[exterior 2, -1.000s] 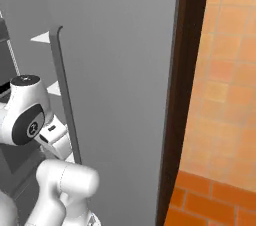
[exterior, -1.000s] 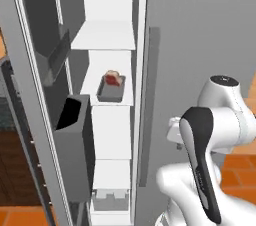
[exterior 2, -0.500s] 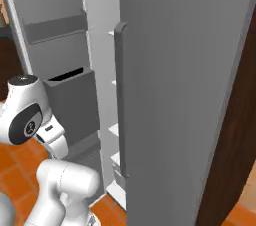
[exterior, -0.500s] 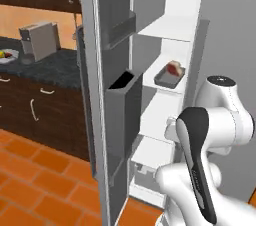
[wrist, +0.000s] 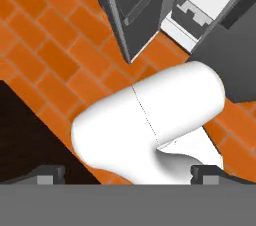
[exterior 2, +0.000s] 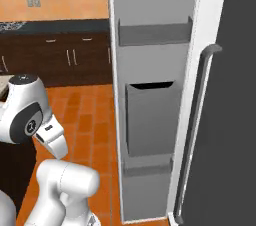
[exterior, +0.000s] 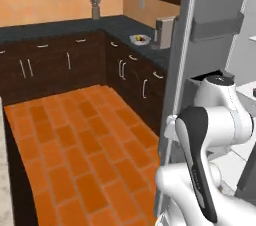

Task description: Take the meat container that has the steak and place it on the second highest rack of the freezer. Then take the vegetable container that has the lemon and bell pepper and place it on the highest rack of the freezer.

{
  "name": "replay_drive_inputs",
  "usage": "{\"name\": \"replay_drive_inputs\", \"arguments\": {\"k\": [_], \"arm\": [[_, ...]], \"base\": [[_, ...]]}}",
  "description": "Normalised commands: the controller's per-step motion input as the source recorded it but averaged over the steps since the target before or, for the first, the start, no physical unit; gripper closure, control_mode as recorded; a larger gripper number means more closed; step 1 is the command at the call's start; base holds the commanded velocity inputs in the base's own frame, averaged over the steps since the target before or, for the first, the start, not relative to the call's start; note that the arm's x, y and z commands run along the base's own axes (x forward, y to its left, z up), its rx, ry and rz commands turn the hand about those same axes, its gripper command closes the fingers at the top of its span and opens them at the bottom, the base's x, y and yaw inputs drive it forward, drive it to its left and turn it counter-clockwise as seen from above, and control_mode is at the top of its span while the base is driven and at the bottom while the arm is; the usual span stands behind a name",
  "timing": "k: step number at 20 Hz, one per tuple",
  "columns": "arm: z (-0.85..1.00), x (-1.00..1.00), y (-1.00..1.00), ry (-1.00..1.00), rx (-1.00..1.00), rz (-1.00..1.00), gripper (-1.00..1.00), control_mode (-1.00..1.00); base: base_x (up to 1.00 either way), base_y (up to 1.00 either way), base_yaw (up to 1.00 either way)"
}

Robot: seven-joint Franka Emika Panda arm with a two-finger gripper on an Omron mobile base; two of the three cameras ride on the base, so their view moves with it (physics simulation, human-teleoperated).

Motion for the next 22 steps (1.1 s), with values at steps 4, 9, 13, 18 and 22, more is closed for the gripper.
{"name": "replay_drive_inputs", "arguments": {"k": [4, 9, 13, 18, 22], "arm": [[0.00, 0.00, 0.00, 0.00, 0.00, 0.00, -1.00, 1.00], [0.00, 0.00, 0.00, 0.00, 0.00, 0.00, -1.00, 1.00], [0.00, 0.00, 0.00, 0.00, 0.00, 0.00, -1.00, 1.00], [0.00, 0.00, 0.00, 0.00, 0.00, 0.00, -1.00, 1.00], [0.00, 0.00, 0.00, 0.00, 0.00, 0.00, -1.00, 1.00]], "base": [[0.51, 0.00, 0.85], [1.00, 0.18, 0.39], [1.00, 0.59, 0.13], [1.00, 0.67, -0.14], [1.00, 0.37, -0.32]]}}
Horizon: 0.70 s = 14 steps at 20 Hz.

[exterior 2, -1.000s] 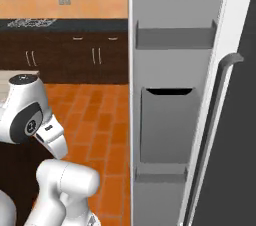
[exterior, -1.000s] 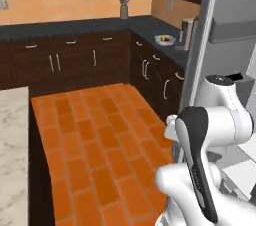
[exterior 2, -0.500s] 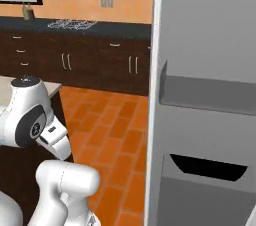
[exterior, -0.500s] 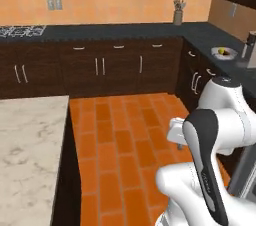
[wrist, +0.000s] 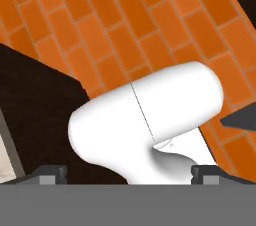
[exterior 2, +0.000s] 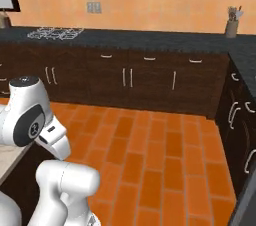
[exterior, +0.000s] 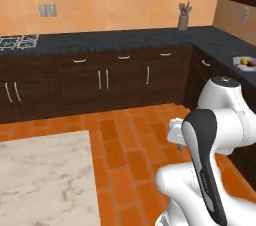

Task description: Take the meat container that has the steak and place it on the second highest rack of the freezer. Then take the vegetable container that has the lemon and bell pepper and place it on the highest rack of the freezer.

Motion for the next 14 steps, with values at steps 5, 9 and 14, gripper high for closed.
{"name": "replay_drive_inputs", "arguments": {"k": [5, 9, 14], "arm": [[0.00, 0.00, 0.00, 0.00, 0.00, 0.00, -1.00, 1.00], [0.00, 0.00, 0.00, 0.00, 0.00, 0.00, -1.00, 1.00], [0.00, 0.00, 0.00, 0.00, 0.00, 0.00, -1.00, 1.00]], "base": [[1.00, 0.01, -0.48], [1.00, 0.00, -0.55], [1.00, 0.00, -0.51]]}}
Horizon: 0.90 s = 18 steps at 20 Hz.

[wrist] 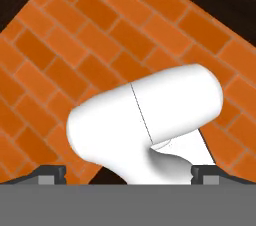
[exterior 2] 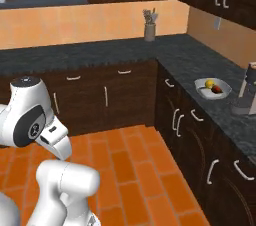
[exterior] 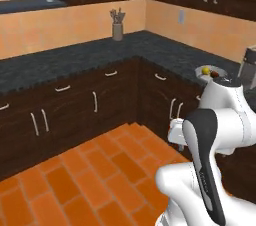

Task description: Take the meat container that has the steak and place it on the second highest rack of the freezer. Then take the vegetable container that has the lemon and bell pepper and place it on the highest rack of the freezer.

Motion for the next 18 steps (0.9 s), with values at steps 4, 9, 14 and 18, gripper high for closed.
{"name": "replay_drive_inputs", "arguments": {"k": [4, 9, 14, 18], "arm": [[0.00, 0.00, 0.00, 0.00, 0.00, 0.00, -1.00, 1.00], [0.00, 0.00, 0.00, 0.00, 0.00, 0.00, -1.00, 1.00], [0.00, 0.00, 0.00, 0.00, 0.00, 0.00, -1.00, 1.00], [0.00, 0.00, 0.00, 0.00, 0.00, 0.00, -1.00, 1.00]], "base": [[1.00, 0.00, -0.51], [1.00, 0.00, -0.54], [1.00, 0.00, -0.56], [0.99, 0.03, -0.60]]}}
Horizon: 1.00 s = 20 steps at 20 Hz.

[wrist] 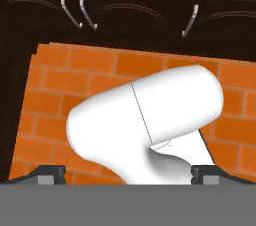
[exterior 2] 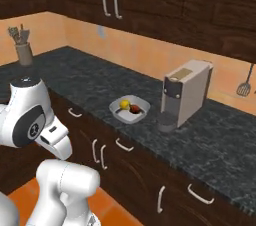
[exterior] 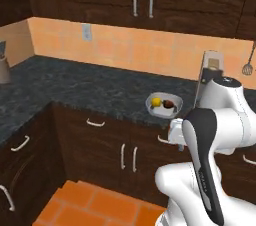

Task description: Take the meat container that has the steak and place it on the second highest rack of the freezer. Then take the vegetable container that has the lemon and bell pepper and place it on the highest rack of the freezer.

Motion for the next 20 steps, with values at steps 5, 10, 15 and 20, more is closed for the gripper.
{"name": "replay_drive_inputs", "arguments": {"k": [5, 10, 15, 20], "arm": [[0.00, 0.00, 0.00, 0.00, 0.00, 0.00, -1.00, 1.00], [0.00, 0.00, 0.00, 0.00, 0.00, 0.00, -1.00, 1.00], [0.00, 0.00, 0.00, 0.00, 0.00, 0.00, -1.00, 1.00], [0.00, 0.00, 0.00, 0.00, 0.00, 0.00, -1.00, 1.00]], "base": [[0.93, 0.33, -0.48], [0.70, 0.63, -0.34], [0.60, 0.04, -0.42], [0.03, -0.01, -0.18]]}}
